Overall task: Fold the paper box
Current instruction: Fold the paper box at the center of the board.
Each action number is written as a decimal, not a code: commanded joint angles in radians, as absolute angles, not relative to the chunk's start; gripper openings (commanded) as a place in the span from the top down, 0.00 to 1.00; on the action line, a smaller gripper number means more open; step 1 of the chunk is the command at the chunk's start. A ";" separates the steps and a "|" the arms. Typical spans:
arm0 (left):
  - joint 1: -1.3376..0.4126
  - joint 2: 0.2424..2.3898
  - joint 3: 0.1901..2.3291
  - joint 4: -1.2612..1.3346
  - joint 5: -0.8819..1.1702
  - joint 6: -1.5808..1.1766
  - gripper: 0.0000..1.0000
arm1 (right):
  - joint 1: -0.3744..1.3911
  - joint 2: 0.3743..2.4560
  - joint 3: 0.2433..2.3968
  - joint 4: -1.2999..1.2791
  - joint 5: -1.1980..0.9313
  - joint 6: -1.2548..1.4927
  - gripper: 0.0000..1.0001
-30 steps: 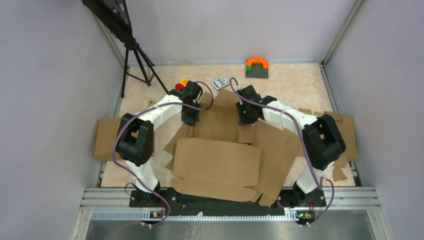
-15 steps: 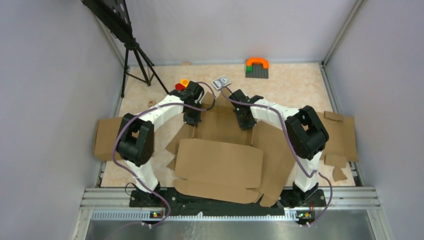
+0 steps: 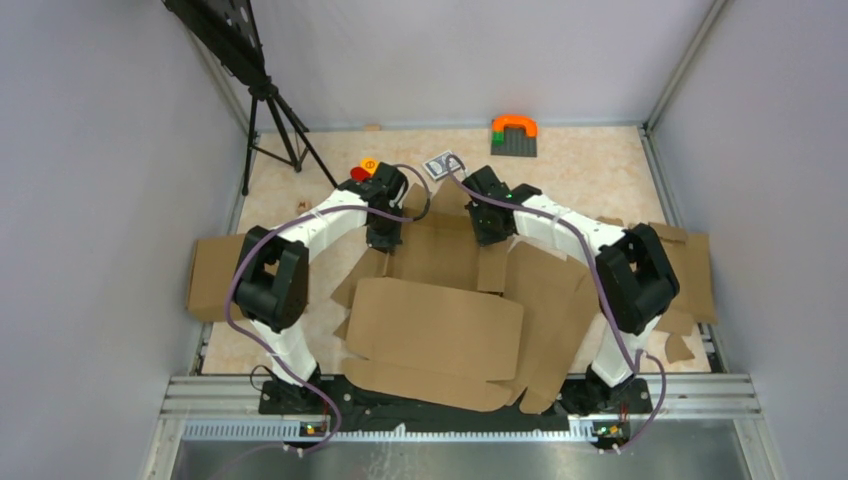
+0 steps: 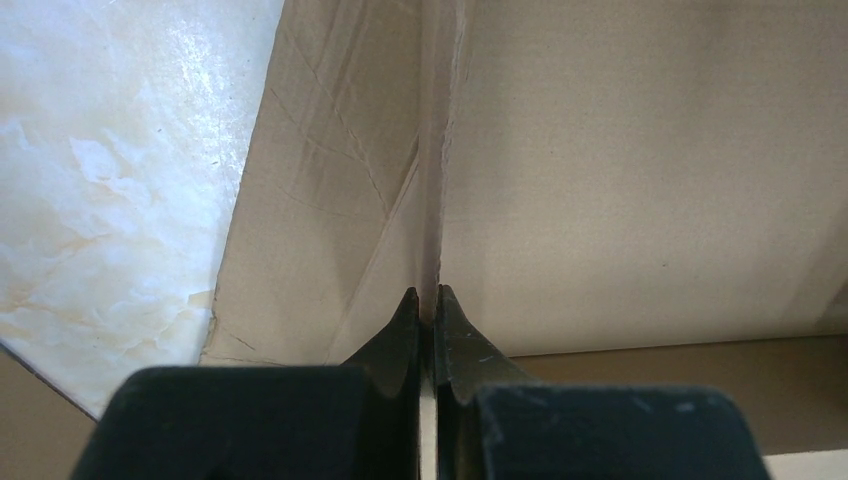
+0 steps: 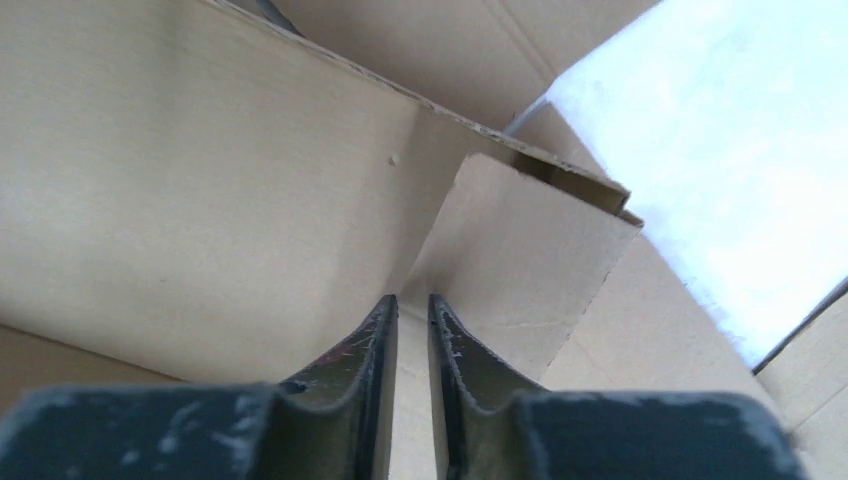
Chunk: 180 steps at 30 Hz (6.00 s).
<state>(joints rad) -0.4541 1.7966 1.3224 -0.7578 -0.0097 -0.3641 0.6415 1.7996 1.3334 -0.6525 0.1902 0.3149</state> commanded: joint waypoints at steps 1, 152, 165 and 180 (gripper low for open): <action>-0.448 1.800 1.351 -0.765 -0.012 -0.359 1.00 | 0.643 1.720 1.377 -0.608 0.187 0.315 0.90; -0.495 1.757 1.354 -0.797 -0.021 -0.368 1.00 | 0.516 1.456 0.989 -0.541 0.042 0.282 0.87; -0.494 1.763 1.353 -0.788 -0.010 -0.361 1.00 | 0.609 1.513 1.092 -0.675 0.240 0.274 0.67; -0.495 1.772 1.361 -0.787 -0.005 -0.357 1.00 | 0.567 1.483 0.958 -0.499 0.057 0.349 0.36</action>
<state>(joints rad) -0.4900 1.7767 1.3251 -0.8070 -0.0414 -0.3637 0.5926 1.5043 1.0126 -0.5560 0.1818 0.3164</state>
